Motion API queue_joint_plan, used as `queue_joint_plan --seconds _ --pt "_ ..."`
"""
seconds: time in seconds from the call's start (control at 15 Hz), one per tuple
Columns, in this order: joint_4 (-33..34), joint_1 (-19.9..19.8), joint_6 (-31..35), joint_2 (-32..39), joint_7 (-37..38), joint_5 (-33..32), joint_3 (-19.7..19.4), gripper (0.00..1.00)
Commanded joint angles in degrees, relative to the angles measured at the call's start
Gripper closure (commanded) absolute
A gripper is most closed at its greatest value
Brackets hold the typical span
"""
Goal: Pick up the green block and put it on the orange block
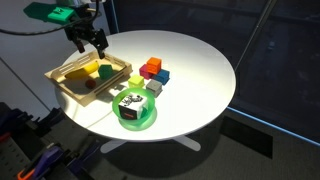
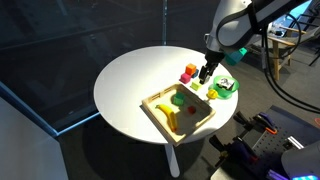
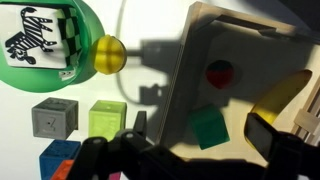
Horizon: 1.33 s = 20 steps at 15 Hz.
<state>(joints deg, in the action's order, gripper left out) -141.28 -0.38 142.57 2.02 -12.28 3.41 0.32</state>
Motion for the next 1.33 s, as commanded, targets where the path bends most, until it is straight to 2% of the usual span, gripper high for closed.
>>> queue_joint_plan --seconds 0.0,0.67,1.27 --pt "1.84 0.91 1.01 2.8 0.21 -0.67 1.0 0.0" --pt "9.56 3.69 0.5 11.52 1.32 -12.18 2.54 0.0" --pt "17.68 4.35 1.04 20.87 0.58 -10.97 4.36 0.0"
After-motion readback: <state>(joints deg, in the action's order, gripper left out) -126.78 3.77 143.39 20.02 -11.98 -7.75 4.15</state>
